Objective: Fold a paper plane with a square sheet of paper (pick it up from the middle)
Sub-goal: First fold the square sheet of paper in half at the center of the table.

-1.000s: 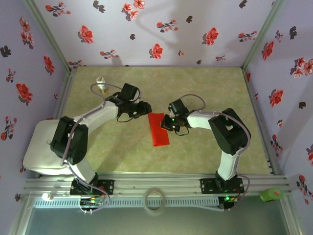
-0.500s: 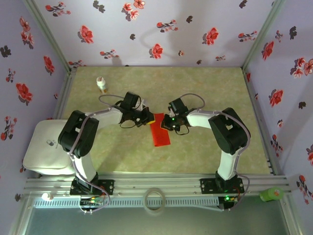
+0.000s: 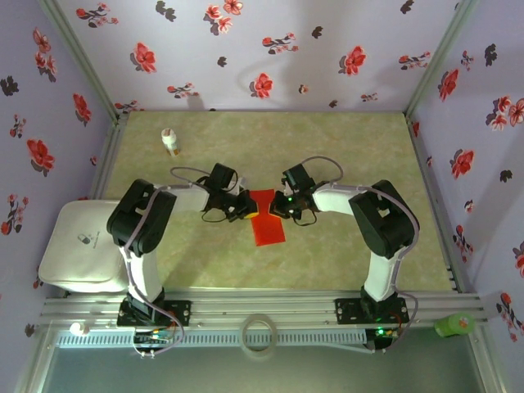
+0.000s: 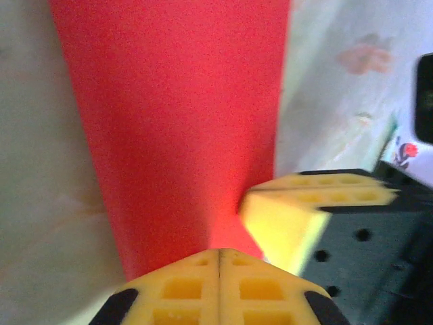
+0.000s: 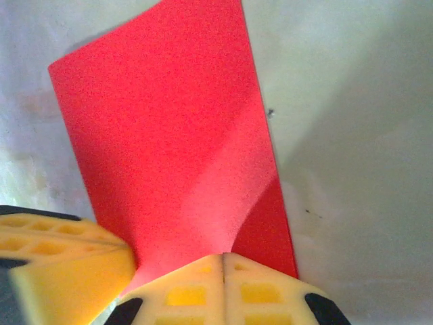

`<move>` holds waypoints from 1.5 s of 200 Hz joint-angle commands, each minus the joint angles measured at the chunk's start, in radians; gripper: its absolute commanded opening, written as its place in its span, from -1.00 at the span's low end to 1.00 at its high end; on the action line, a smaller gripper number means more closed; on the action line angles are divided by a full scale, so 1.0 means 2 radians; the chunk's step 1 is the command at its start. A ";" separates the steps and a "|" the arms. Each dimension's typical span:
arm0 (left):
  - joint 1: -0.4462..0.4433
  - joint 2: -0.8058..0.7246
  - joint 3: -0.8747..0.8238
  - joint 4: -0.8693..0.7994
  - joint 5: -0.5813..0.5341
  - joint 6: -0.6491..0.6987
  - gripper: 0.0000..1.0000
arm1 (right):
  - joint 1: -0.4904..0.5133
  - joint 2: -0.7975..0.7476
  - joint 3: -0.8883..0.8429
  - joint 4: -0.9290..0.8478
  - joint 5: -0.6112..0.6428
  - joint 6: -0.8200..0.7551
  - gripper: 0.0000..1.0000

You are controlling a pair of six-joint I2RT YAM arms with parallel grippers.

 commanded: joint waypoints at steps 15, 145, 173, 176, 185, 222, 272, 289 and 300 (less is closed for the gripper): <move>0.003 0.007 -0.013 -0.062 -0.056 0.059 -1.00 | -0.003 0.017 -0.030 -0.038 0.032 0.009 -1.00; -0.014 -0.060 -0.013 0.012 0.012 -0.072 -1.00 | 0.000 0.014 -0.040 -0.025 0.038 0.021 -1.00; -0.024 -0.041 -0.026 0.033 0.013 -0.083 -1.00 | 0.000 0.013 -0.041 -0.026 0.040 0.021 -1.00; -0.024 -0.039 -0.028 0.034 0.013 -0.084 -1.00 | 0.000 0.013 -0.043 -0.026 0.041 0.021 -1.00; -0.024 -0.033 -0.032 0.038 0.013 -0.083 -1.00 | 0.000 0.013 -0.043 -0.025 0.040 0.021 -1.00; -0.022 -0.018 -0.059 0.027 -0.015 -0.060 -1.00 | 0.000 0.015 -0.048 -0.019 0.041 0.024 -1.00; -0.021 -0.028 -0.057 -0.028 -0.054 -0.008 -1.00 | 0.001 0.018 -0.051 -0.015 0.041 0.026 -1.00; -0.028 -0.045 -0.042 -0.030 -0.041 -0.007 -1.00 | 0.001 0.019 -0.050 -0.015 0.041 0.025 -1.00; -0.032 -0.057 -0.033 -0.027 -0.034 -0.011 -1.00 | 0.001 0.018 -0.050 -0.015 0.042 0.026 -1.00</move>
